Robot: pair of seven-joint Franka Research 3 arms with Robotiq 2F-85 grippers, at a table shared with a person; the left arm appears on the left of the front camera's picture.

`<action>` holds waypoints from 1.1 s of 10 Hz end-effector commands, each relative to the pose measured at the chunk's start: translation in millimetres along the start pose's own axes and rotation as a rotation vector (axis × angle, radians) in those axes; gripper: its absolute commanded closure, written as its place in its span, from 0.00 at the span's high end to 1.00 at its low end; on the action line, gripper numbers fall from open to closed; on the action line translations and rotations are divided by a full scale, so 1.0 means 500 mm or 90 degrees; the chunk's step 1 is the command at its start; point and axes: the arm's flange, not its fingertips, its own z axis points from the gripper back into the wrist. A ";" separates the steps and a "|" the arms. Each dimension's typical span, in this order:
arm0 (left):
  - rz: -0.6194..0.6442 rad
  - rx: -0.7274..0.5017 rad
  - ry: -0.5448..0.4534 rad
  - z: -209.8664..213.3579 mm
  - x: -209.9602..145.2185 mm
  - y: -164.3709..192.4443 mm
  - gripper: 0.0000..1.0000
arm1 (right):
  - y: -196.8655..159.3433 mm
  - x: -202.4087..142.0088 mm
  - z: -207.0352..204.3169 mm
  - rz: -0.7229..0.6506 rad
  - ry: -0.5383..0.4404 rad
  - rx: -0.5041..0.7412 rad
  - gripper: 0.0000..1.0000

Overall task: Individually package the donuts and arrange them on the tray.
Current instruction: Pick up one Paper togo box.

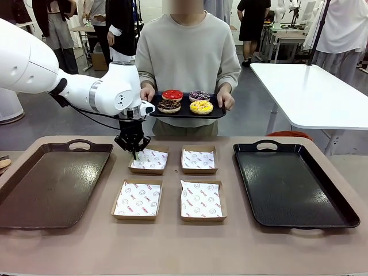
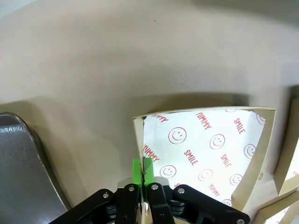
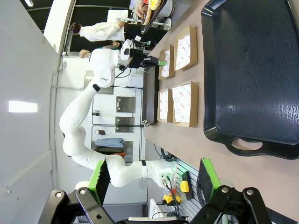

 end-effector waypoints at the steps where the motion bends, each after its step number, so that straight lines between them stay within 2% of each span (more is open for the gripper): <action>1: 0.030 0.013 -0.017 0.003 0.003 -0.002 0.00 | -0.001 0.001 0.001 -0.002 -0.003 0.002 1.00; 3: 0.030 0.003 -0.002 0.029 -0.008 0.001 0.00 | -0.001 0.001 0.001 -0.002 -0.003 0.002 1.00; 5: 0.026 -0.022 0.021 0.113 -0.036 0.018 0.00 | -0.001 0.001 0.001 -0.002 -0.003 0.002 1.00; 8: 0.019 -0.050 0.016 0.248 -0.079 0.054 0.00 | -0.001 0.001 0.001 -0.002 -0.003 0.002 1.00; 11: 0.018 -0.036 0.004 0.342 -0.105 0.057 0.00 | -0.001 0.001 0.001 -0.002 -0.003 0.002 1.00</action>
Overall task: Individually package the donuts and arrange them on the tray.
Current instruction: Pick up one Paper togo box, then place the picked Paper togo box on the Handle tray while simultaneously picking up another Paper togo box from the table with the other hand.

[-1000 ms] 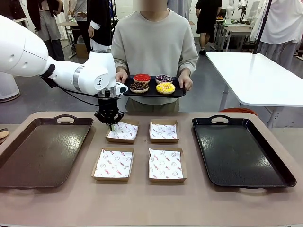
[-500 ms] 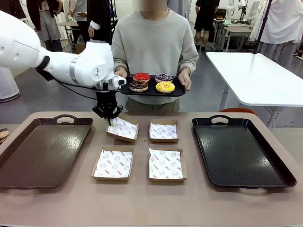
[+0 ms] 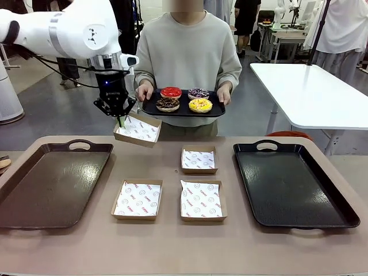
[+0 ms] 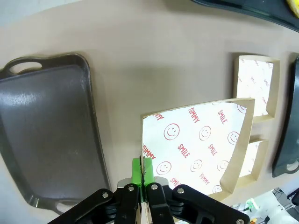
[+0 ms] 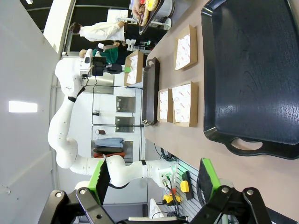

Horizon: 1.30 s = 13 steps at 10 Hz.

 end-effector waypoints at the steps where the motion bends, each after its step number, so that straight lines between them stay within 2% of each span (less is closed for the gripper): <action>1: -0.010 0.001 0.001 0.014 -0.014 -0.001 0.00 | 0.000 0.001 0.002 -0.002 -0.003 0.002 1.00; 13: -0.006 0.000 -0.003 0.023 -0.013 -0.007 0.00 | 0.000 0.001 0.002 -0.002 -0.003 0.002 1.00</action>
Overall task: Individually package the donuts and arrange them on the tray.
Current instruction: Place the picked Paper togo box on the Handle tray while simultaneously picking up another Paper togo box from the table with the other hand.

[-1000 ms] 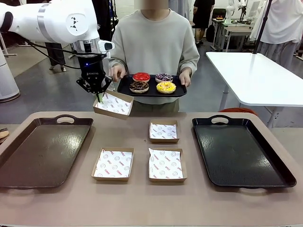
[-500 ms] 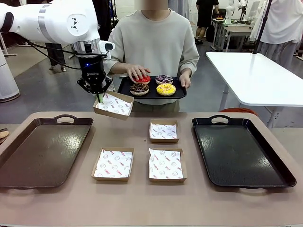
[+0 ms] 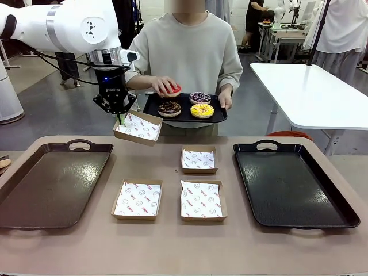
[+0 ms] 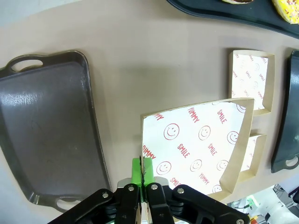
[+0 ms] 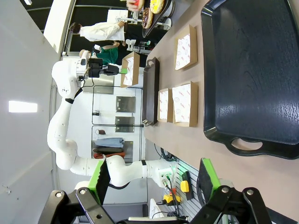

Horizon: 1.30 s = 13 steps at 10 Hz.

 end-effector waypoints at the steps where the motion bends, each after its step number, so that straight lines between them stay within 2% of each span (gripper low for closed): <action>1: 0.002 0.000 -0.001 0.002 0.000 0.003 0.00 | 0.000 0.001 0.002 -0.002 -0.003 0.002 1.00; 13: 0.002 0.000 -0.001 0.002 0.000 0.003 0.00 | 0.000 0.001 0.002 -0.002 -0.003 0.002 1.00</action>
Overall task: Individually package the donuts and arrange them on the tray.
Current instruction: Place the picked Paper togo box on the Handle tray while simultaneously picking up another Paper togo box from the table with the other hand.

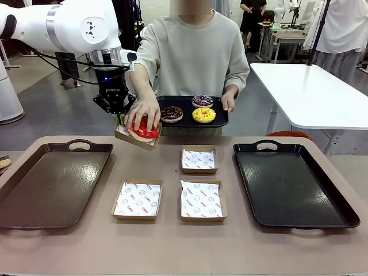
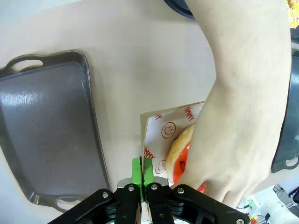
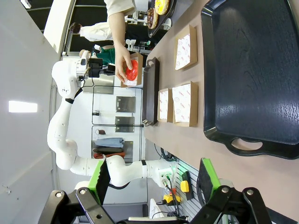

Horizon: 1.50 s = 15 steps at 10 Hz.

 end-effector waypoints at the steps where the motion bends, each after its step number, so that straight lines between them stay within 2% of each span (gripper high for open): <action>1: 0.002 0.000 -0.001 0.002 0.000 0.003 0.00 | 0.000 0.001 0.002 -0.002 -0.003 0.002 1.00; 8: 0.000 0.000 0.000 0.000 0.000 0.000 0.01 | 0.000 0.000 0.000 0.000 0.000 0.000 1.00; 10: -0.038 -0.019 0.003 0.023 0.000 0.061 0.01 | 0.070 0.076 -0.083 -0.025 0.061 -0.056 1.00; 12: -0.051 0.002 -0.015 0.052 -0.022 0.171 0.01 | 0.175 0.164 -0.199 -0.051 0.096 -0.142 1.00; 15: -0.045 -0.032 -0.017 0.072 -0.050 0.336 0.01 | 0.312 0.263 -0.389 -0.018 0.125 -0.265 1.00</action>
